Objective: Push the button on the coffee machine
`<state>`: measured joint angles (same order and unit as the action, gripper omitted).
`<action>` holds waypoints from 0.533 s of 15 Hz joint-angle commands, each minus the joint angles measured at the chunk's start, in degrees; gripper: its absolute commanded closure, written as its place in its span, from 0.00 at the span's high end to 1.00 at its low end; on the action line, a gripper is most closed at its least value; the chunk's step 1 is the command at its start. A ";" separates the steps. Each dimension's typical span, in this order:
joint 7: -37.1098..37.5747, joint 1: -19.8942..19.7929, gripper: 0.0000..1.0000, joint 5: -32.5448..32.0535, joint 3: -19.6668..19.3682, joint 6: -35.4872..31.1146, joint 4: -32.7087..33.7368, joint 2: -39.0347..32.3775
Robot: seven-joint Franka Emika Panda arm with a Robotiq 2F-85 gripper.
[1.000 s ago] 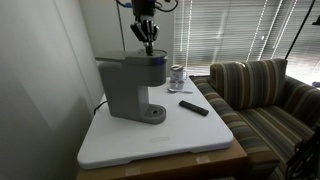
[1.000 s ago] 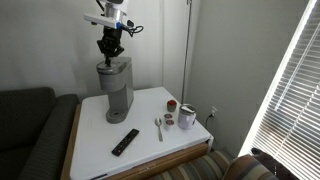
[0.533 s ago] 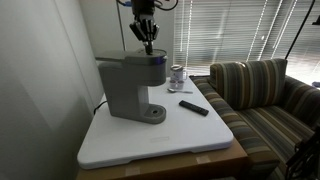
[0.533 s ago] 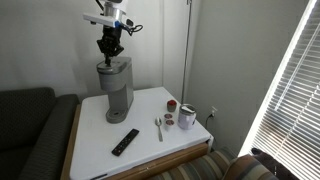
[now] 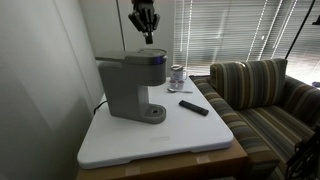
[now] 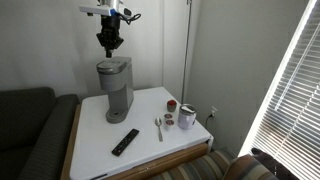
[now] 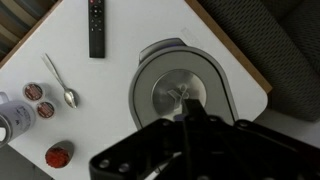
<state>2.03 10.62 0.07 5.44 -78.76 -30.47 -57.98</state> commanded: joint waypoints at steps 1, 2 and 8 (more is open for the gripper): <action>1.75 0.66 0.00 -1.42 -1.01 2.41 -0.56 2.92; 2.19 0.74 0.00 -1.65 -1.00 2.69 -0.54 3.40; 4.01 0.81 0.00 -2.41 -0.85 4.27 -0.71 5.63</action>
<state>5.15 11.21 -1.60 5.25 -76.23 -30.31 -53.93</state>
